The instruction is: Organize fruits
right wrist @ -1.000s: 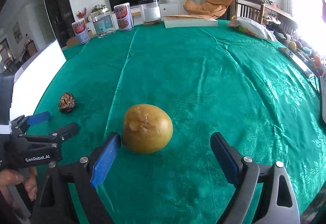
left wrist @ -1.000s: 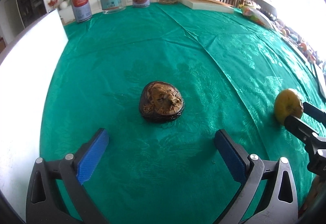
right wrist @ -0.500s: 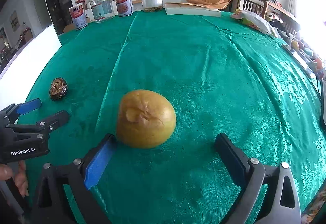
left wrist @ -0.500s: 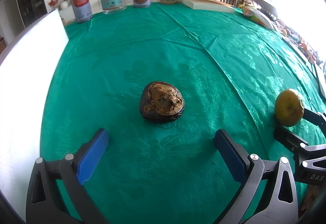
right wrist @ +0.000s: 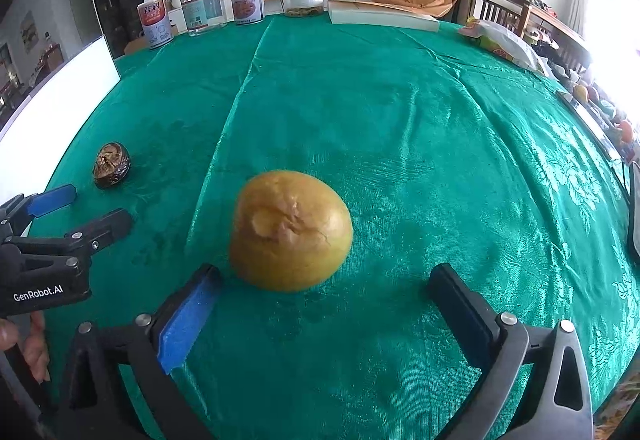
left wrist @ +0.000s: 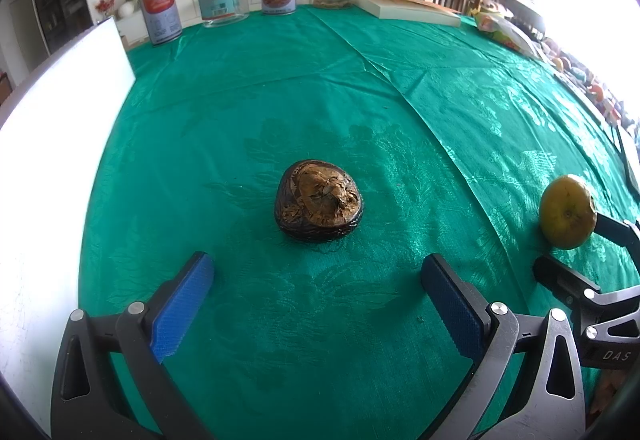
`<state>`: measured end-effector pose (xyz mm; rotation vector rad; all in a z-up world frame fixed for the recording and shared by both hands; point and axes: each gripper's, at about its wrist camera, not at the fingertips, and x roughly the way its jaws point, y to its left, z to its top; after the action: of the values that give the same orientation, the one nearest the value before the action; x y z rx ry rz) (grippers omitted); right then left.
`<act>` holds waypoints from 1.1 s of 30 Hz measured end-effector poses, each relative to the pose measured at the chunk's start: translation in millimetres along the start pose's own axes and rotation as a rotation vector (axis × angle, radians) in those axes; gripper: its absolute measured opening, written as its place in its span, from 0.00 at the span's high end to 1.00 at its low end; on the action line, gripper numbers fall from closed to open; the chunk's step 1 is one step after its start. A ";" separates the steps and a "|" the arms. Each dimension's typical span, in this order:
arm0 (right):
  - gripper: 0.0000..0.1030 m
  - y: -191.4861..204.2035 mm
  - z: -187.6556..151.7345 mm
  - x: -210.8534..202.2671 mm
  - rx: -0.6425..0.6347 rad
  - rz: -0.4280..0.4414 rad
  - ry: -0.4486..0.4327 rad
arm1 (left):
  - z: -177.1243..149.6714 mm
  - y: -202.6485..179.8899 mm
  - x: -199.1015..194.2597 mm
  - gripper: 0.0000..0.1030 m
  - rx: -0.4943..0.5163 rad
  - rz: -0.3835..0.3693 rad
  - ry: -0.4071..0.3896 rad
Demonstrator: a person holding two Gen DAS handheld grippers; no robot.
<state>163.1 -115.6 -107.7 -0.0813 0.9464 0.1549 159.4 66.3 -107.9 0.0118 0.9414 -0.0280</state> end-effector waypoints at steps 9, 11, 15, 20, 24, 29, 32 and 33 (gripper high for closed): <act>0.00 1.0 0.7 0.3 -0.004 0.000 0.002 | 0.1 0.1 0.0 0.00 0.000 0.000 0.000; 0.00 1.0 0.7 0.2 -0.004 0.001 0.002 | 0.1 0.1 0.0 0.00 0.000 0.000 0.000; 0.00 0.9 0.7 0.3 -0.005 0.000 0.002 | 0.1 0.2 0.2 0.00 0.000 0.000 0.000; 0.00 1.0 0.5 0.2 -0.005 0.000 0.002 | 0.1 0.1 0.1 0.00 0.000 0.000 0.000; 0.00 0.9 0.4 0.1 -0.004 0.001 0.002 | 0.2 0.2 0.2 0.00 0.000 0.000 0.000; 0.00 -23.6 -0.4 -16.8 0.144 0.124 -0.072 | 4.8 5.3 -1.4 0.01 0.001 -0.045 0.044; 0.00 -41.8 -2.2 -28.0 0.236 0.169 -0.128 | 9.8 12.7 -6.8 0.01 -0.043 -0.096 0.039; 0.00 -44.0 -1.8 -26.5 0.251 0.189 -0.121 | 11.6 12.5 -6.4 0.01 -0.049 -0.089 0.033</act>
<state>153.8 -161.7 -87.2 0.2474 0.8456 0.2116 165.4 78.7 -95.9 -0.0756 0.9751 -0.0873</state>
